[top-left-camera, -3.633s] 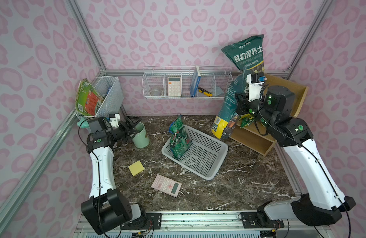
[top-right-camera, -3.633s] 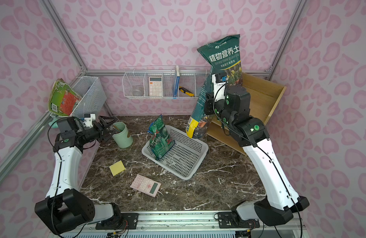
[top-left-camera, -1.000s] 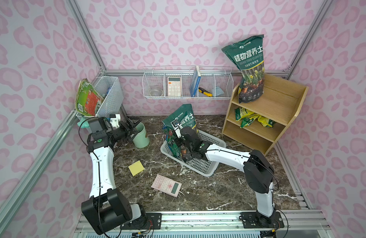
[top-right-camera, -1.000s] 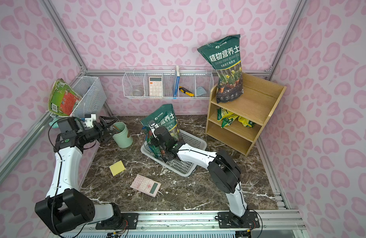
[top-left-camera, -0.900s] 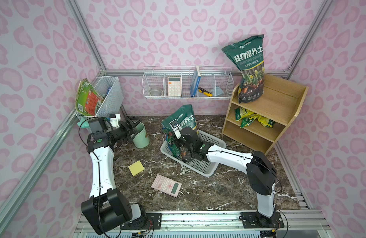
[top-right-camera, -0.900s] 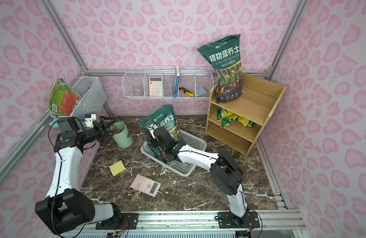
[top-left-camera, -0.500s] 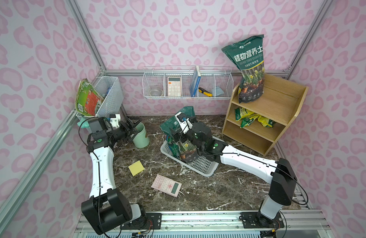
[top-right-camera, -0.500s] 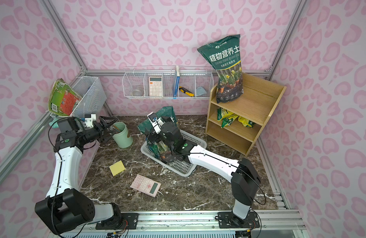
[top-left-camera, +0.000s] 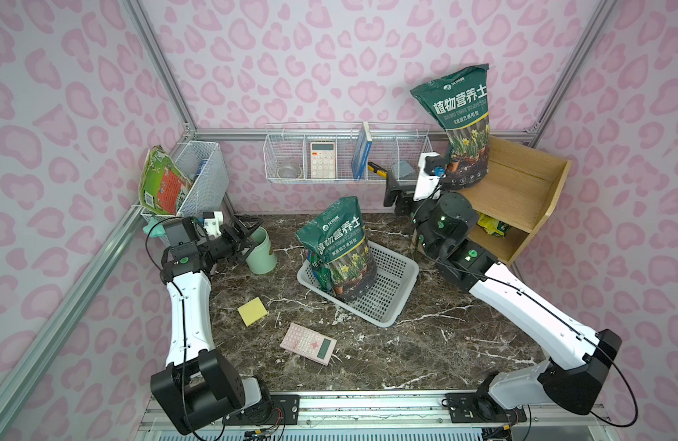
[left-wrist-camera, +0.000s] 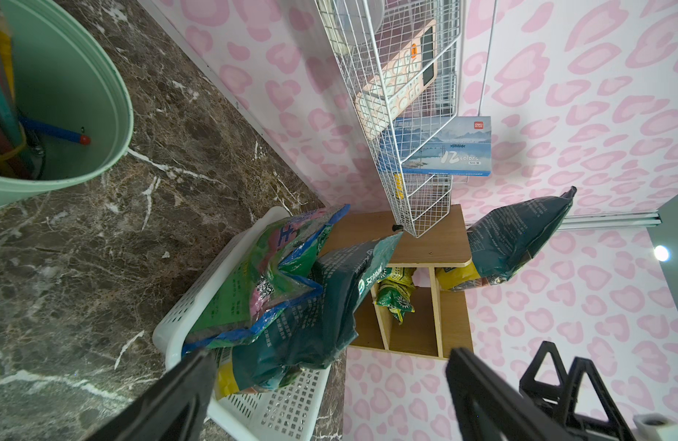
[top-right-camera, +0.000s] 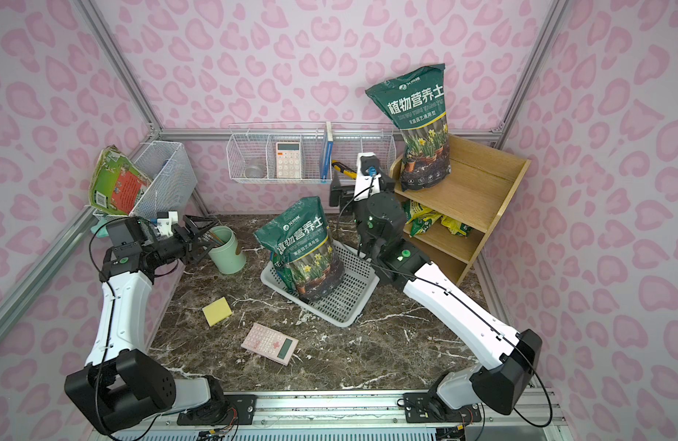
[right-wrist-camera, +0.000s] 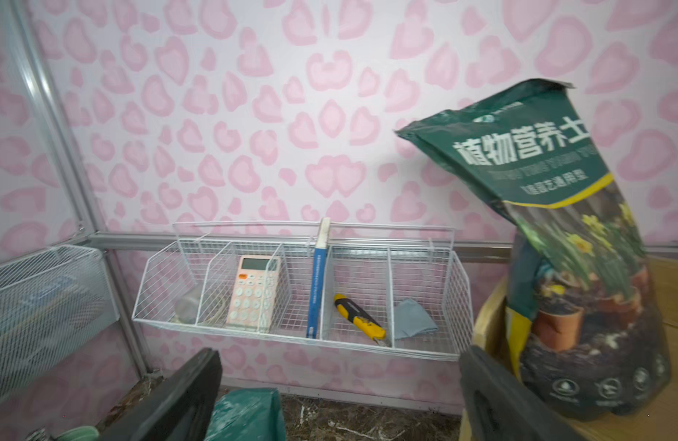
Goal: Take down the fertilizer bag from the shelf
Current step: Pick up the fertilizer bag from the shelf.
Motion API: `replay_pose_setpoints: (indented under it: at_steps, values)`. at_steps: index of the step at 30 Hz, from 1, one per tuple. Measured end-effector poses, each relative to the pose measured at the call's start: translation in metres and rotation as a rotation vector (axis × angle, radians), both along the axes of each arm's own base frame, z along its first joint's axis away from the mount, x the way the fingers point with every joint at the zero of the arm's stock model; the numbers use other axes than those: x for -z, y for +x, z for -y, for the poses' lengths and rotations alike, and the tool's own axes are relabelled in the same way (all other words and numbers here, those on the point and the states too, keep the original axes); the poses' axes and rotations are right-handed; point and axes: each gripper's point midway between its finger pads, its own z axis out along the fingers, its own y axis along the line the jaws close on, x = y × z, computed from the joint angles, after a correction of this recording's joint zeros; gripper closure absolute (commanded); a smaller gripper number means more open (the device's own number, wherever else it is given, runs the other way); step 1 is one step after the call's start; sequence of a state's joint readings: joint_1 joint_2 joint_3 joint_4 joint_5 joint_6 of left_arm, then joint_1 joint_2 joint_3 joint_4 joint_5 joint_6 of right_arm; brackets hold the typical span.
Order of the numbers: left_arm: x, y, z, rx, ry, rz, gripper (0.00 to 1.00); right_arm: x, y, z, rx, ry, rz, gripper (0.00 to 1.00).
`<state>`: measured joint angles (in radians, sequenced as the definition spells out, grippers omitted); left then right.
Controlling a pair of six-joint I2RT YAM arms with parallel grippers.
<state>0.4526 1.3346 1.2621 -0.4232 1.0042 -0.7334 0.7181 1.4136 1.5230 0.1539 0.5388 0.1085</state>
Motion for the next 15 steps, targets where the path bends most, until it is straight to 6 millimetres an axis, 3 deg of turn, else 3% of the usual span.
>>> replay_pose_setpoints:
  at_steps: [4,8,11,15]
  values:
    - [0.0,0.0,0.0,-0.001,0.0,0.0,0.01,0.018,0.031,0.066,0.054,0.114,-0.085,0.0]
    - [0.0,0.0,0.0,0.0,0.0,0.0,0.01,0.028,0.055,0.105,0.017,0.219,-0.182,0.0]
    - [0.0,0.0,0.0,0.0,0.0,0.0,0.01,0.028,0.062,0.103,-0.088,0.224,-0.224,0.0]
    - [0.0,0.0,0.0,0.0,0.0,0.0,0.01,0.029,0.06,0.076,-0.209,0.187,-0.278,0.0]
